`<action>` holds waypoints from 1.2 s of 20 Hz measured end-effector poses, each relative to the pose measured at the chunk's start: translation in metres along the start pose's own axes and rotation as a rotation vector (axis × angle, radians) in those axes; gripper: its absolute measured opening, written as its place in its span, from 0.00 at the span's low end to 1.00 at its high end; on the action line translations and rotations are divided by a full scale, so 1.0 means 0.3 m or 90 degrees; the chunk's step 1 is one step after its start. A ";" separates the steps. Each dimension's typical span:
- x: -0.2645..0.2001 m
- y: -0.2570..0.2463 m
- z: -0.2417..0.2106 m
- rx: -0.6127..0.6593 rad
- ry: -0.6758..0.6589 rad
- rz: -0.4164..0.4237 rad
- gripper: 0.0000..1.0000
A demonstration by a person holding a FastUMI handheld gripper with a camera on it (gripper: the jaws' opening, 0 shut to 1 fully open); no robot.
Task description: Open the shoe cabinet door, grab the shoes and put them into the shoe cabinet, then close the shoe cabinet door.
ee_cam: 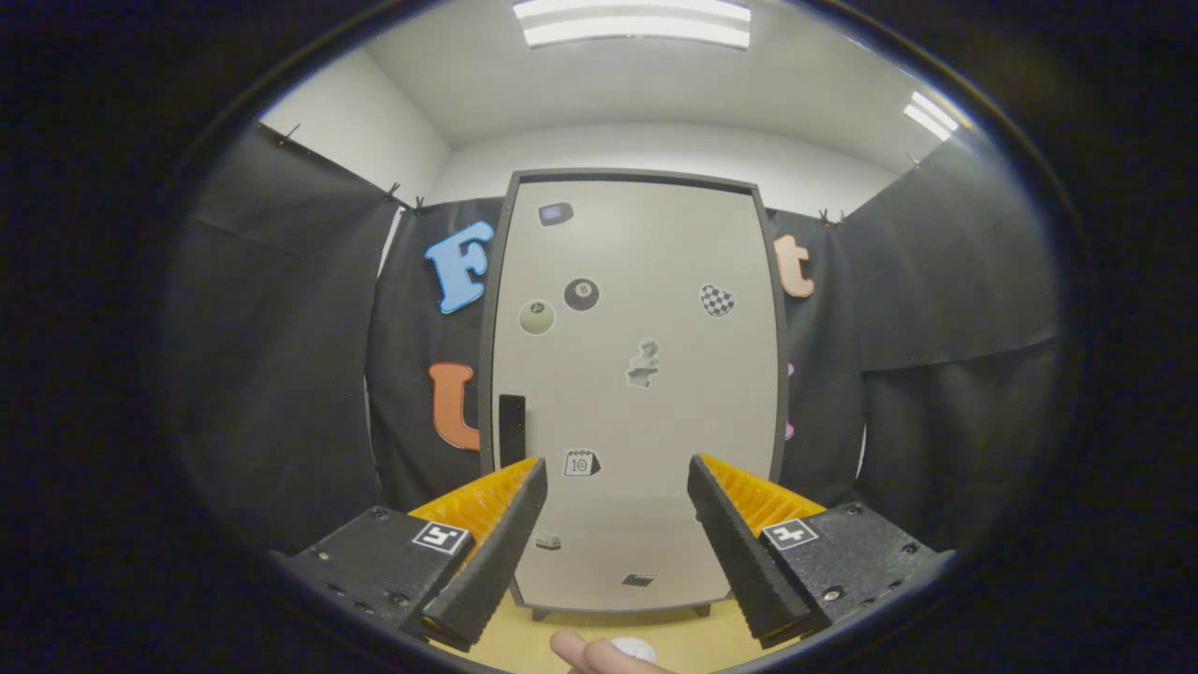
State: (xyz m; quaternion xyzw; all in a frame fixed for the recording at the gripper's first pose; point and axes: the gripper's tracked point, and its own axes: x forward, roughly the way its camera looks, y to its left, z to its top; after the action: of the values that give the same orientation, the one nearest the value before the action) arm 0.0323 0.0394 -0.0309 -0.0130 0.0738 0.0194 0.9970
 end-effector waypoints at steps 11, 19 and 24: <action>0.390 0.256 -0.128 0.016 0.092 0.061 0.99; 0.575 0.297 -0.164 0.053 0.109 0.032 0.89; 0.580 0.339 -0.153 0.072 0.112 0.027 0.71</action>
State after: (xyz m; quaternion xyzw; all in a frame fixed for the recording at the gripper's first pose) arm 0.1934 0.1459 -0.1044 0.0430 0.1620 0.0348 0.9852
